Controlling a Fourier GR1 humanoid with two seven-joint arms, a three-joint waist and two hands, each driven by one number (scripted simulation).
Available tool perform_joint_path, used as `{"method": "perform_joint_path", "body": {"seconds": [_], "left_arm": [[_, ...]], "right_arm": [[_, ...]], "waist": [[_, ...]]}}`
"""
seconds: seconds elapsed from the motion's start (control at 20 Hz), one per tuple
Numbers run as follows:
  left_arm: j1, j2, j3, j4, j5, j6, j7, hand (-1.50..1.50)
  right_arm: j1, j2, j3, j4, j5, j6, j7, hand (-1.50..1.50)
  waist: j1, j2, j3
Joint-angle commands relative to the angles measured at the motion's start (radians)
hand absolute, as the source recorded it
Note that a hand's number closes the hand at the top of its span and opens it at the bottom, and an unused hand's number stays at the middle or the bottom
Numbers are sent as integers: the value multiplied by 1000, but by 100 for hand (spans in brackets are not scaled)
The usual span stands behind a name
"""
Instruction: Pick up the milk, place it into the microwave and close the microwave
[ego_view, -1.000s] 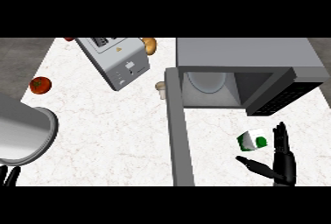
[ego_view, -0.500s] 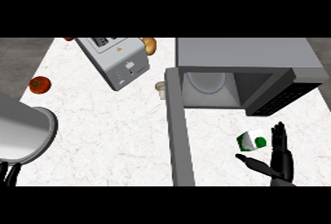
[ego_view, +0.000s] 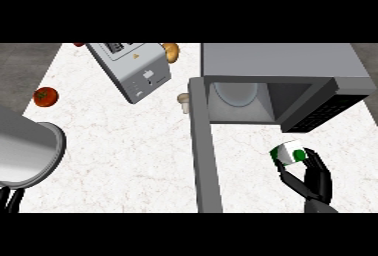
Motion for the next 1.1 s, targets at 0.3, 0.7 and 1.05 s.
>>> {"method": "perform_joint_path", "body": {"seconds": [0.3,0.7,1.05], "left_arm": [[15,40,81,-39,93,-35,34,-150],[-12,-6,20,20,6,1,-16,-150],[76,-7,42,-68,40,-38,0,-150]], "right_arm": [[-33,29,34,-49,-19,170,4,150],[-99,-14,157,-106,35,376,108,150],[17,41,261,-477,26,283,342,150]], "waist": [[-3,-2,5],[-6,-1,5],[-20,-9,3]]}}
